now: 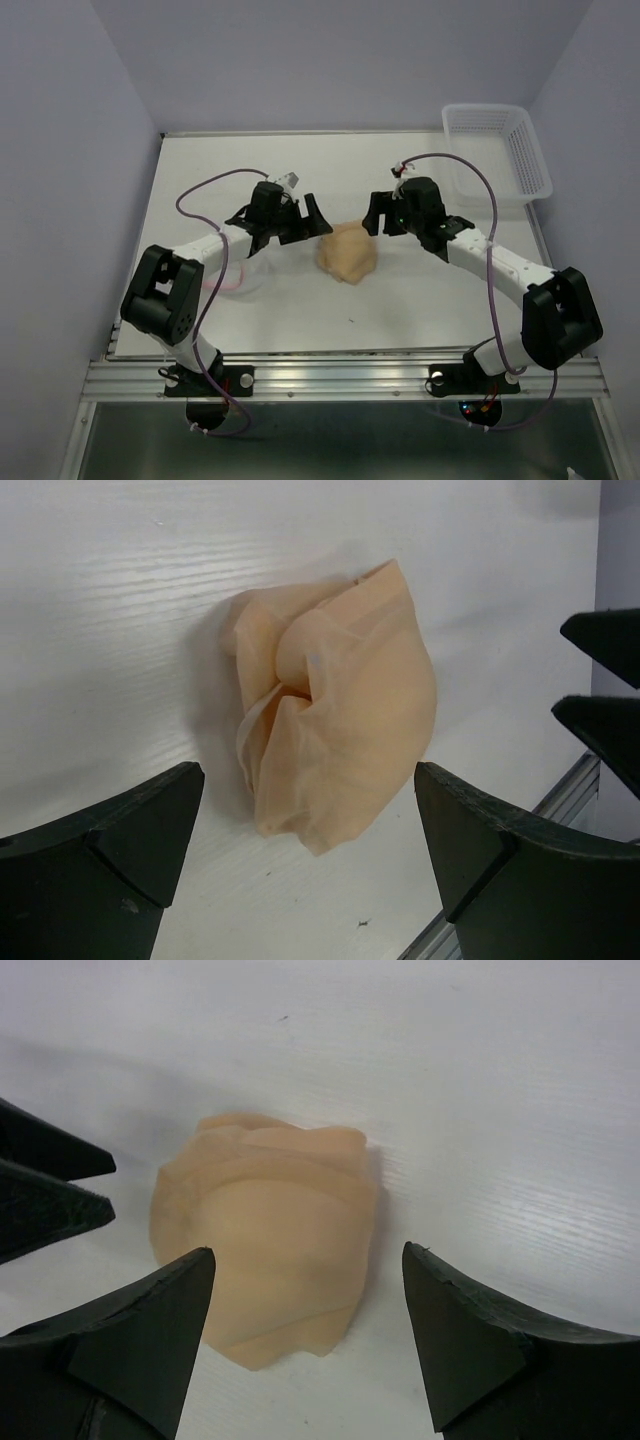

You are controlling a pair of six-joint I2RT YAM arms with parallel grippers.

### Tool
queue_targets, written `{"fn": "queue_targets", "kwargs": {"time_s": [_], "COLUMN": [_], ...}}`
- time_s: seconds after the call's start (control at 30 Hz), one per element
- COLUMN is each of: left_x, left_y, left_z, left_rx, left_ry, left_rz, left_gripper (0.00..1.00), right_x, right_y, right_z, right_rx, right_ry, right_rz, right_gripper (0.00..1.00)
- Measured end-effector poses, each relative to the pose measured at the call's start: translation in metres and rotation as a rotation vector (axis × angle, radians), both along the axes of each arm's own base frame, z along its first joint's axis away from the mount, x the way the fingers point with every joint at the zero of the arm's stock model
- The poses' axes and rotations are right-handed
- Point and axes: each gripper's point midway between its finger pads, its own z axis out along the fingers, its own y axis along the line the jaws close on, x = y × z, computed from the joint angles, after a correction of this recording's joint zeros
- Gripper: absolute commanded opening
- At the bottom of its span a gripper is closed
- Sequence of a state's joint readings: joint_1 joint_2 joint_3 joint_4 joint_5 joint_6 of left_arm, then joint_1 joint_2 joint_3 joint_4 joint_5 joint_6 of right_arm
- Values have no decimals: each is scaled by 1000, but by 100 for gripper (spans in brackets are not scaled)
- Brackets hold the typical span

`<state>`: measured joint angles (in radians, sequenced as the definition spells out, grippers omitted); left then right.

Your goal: Place the bra in the laundry bag and zip it closed

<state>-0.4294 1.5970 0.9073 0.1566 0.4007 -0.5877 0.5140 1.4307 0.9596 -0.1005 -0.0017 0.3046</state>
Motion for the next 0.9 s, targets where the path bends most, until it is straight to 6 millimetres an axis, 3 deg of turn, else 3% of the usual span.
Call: {"fn": "queue_targets", "kwargs": {"time_s": [0.07, 0.1, 0.2, 0.23, 0.33, 0.37, 0.5, 0.57, 0.9], "left_x": [-5, -6, -12, -13, -15, -15, -12, -9, 2], "left_y": [-11, -15, -21, -21, -19, -18, -17, -19, -35], "left_z": [-2, -5, -26, -32, -49, -53, -57, -56, -67], "left_rx": [-7, -7, 10, 14, 35, 44, 50, 49, 59], "left_ry": [-5, -1, 44, 61, 100, 108, 115, 111, 119], "left_rz": [-37, -48, -70, -68, -64, -61, -52, -52, -73], "left_gripper": [95, 91, 63, 63, 34, 30, 27, 20, 3], "right_x": [4, 4, 5, 4, 2, 2, -1, -2, -5], "right_y": [-14, -17, -30, -33, -34, -33, -28, -26, -26], "right_z": [-5, -9, -18, -21, -27, -27, -30, -31, -38], "right_rx": [26, 42, 78, 87, 124, 134, 163, 173, 191], "right_ry": [28, 45, 83, 93, 113, 115, 123, 126, 138], "right_rz": [-28, -34, -56, -59, -54, -48, -26, -15, -13], "right_gripper": [89, 100, 100, 100, 100, 100, 100, 100, 100]}}
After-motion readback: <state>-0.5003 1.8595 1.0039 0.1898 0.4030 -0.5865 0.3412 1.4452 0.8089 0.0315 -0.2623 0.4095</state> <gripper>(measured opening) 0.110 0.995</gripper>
